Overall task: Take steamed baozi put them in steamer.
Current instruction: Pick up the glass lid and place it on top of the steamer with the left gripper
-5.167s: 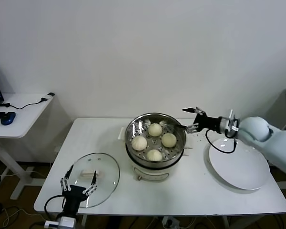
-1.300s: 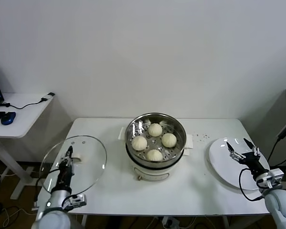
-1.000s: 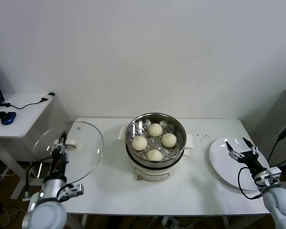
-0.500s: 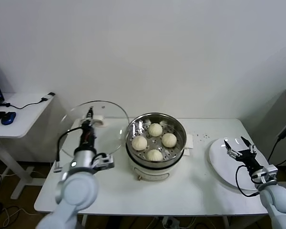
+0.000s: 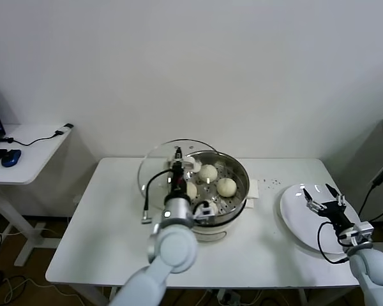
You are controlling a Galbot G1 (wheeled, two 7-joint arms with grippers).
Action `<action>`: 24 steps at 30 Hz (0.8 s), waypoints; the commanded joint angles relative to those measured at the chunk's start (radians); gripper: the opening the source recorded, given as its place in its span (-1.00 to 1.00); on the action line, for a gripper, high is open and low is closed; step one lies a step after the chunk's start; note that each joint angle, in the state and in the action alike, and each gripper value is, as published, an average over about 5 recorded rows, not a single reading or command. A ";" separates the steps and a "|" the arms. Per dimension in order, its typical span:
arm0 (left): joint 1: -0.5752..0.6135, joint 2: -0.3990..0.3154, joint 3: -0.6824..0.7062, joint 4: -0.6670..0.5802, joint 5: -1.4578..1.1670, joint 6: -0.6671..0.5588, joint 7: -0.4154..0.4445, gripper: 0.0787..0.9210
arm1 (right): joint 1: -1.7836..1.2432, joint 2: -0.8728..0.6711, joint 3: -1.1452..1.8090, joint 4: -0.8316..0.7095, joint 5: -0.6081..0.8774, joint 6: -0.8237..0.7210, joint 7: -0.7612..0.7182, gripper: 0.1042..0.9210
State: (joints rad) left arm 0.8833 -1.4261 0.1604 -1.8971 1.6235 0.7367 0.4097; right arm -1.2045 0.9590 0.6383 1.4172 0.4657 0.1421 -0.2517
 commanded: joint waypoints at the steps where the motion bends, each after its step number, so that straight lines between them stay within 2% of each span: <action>1: -0.054 -0.173 0.089 0.214 0.048 0.049 -0.097 -0.83 | -0.001 0.003 0.005 -0.007 -0.006 0.004 -0.003 0.76; 24: -0.069 -0.177 0.067 0.331 -0.021 0.049 -0.130 -0.83 | -0.013 0.010 0.016 -0.012 -0.026 0.011 -0.009 0.76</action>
State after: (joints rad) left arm 0.8236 -1.5829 0.2232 -1.6211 1.6193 0.7365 0.3002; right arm -1.2174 0.9686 0.6537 1.4060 0.4435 0.1524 -0.2606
